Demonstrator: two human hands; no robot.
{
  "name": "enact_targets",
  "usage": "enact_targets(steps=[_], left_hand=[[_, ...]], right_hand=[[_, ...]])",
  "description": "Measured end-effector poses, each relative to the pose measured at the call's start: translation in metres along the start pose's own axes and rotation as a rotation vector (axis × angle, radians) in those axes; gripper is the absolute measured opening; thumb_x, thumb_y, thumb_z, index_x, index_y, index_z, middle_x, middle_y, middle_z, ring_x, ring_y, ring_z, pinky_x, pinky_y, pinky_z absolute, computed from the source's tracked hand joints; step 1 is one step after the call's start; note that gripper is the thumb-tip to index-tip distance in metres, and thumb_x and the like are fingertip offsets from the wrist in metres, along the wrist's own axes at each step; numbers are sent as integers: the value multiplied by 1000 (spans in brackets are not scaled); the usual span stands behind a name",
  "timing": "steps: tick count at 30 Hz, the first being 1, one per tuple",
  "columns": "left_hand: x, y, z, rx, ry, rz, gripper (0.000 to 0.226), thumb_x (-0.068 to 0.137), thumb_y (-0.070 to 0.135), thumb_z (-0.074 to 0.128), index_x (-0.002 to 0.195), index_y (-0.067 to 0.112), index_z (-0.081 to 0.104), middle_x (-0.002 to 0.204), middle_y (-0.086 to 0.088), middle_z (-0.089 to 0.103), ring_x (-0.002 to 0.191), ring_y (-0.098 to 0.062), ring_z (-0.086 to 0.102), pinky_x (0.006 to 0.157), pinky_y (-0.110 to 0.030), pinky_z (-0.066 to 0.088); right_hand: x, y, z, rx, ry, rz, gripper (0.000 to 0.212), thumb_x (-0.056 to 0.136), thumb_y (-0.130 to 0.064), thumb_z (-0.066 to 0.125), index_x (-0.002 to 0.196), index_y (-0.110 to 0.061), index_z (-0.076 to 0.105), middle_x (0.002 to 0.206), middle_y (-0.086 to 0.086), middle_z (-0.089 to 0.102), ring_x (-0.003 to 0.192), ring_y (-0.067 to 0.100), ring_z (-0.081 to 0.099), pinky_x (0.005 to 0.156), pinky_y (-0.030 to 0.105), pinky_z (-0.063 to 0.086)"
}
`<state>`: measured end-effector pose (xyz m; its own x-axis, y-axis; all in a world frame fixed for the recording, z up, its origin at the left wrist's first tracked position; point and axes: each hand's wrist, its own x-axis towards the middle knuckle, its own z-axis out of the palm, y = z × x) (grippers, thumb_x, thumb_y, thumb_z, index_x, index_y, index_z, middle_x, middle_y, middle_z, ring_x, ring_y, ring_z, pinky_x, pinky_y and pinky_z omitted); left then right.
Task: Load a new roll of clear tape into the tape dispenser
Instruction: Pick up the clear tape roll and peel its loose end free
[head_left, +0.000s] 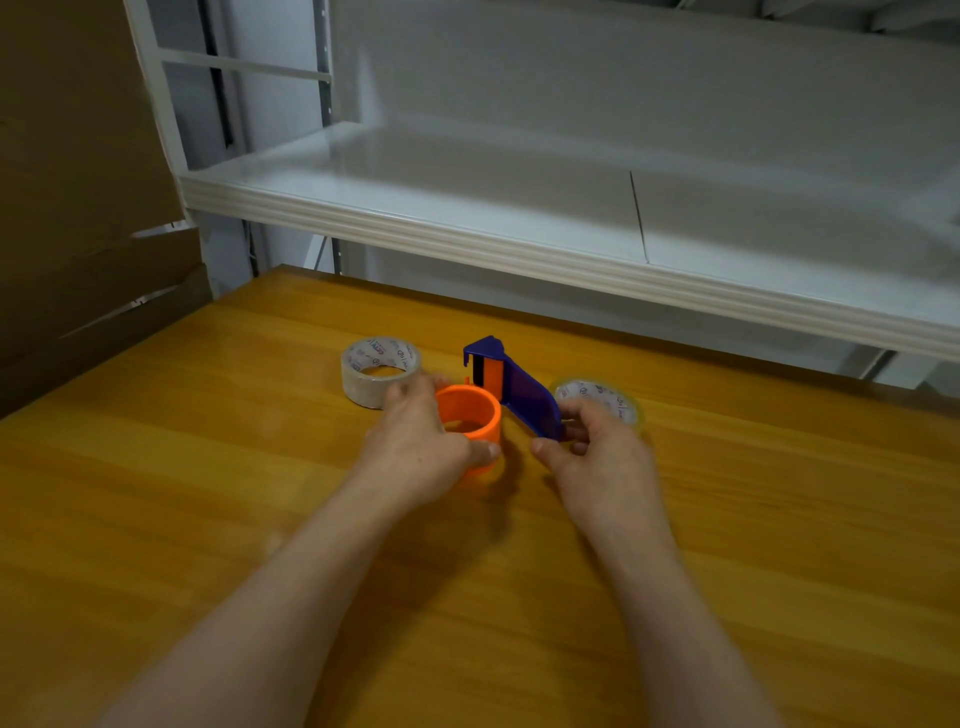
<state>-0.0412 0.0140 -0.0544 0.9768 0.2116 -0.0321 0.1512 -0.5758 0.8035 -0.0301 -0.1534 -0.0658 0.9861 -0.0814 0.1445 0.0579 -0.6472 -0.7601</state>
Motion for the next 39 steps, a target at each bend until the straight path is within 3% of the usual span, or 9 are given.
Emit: enact_targets(steps=[6,14,18,21,25,28,30,34,39], left_hand=[[1,0,2,46,-36,-17,90,74,39,85,147,27,34,148,-3,37,128,-31,48,101,-51,51],[4,-4,6,108,-40,-24,94,73,39,84,149,29,30,148,-3,35,132,-30,45,108,-54,43],[4,-5,6,160,-34,-32,100,75,40,83,153,30,23,153,-4,32,140,-30,37,113,-55,37],[-2,0,4,184,-28,22,111,72,45,85,157,33,13,161,-5,21,149,-31,21,118,-54,21],[-8,6,2,48,57,136,102,74,53,80,154,39,18,161,-1,20,150,-28,18,119,-57,19],[-9,5,2,-42,116,197,82,84,46,74,150,40,27,158,-1,25,147,-26,23,116,-60,29],[-10,4,1,-64,143,205,72,87,38,72,147,39,33,156,0,29,146,-26,24,116,-59,30],[-12,5,1,-91,170,222,62,89,32,71,143,37,40,151,0,34,144,-25,25,116,-57,30],[-15,6,2,-184,186,267,55,89,24,69,136,38,46,145,6,38,142,-21,28,116,-55,32]], right_hand=[[-1,-2,1,-50,-15,26,37,90,-27,74,125,-30,61,113,-11,69,104,13,67,88,43,61],[-6,-5,-3,-179,-84,60,42,88,-34,77,126,-31,61,112,-8,67,101,13,66,87,39,59],[-7,-9,-12,-232,-157,54,43,90,-28,75,130,-29,60,104,-10,66,90,7,63,75,26,55],[-4,-7,-24,-217,-135,38,34,94,-23,70,127,-28,63,89,-15,60,79,1,58,66,20,48],[5,1,-36,-270,107,-43,27,96,-24,67,123,-28,67,113,-5,67,104,12,59,83,29,51],[11,10,-40,-456,56,-14,46,95,-25,68,139,-35,56,143,-2,54,137,23,43,109,41,41],[13,14,-41,-593,-6,-9,57,95,-26,68,146,-39,47,155,-3,42,146,25,30,117,45,31],[16,16,-36,-633,-53,-40,51,97,-23,64,144,-39,50,159,-6,39,150,24,23,119,48,24],[22,16,-34,-489,8,-48,37,100,-23,61,136,-32,59,145,-3,55,143,21,37,115,46,27]])
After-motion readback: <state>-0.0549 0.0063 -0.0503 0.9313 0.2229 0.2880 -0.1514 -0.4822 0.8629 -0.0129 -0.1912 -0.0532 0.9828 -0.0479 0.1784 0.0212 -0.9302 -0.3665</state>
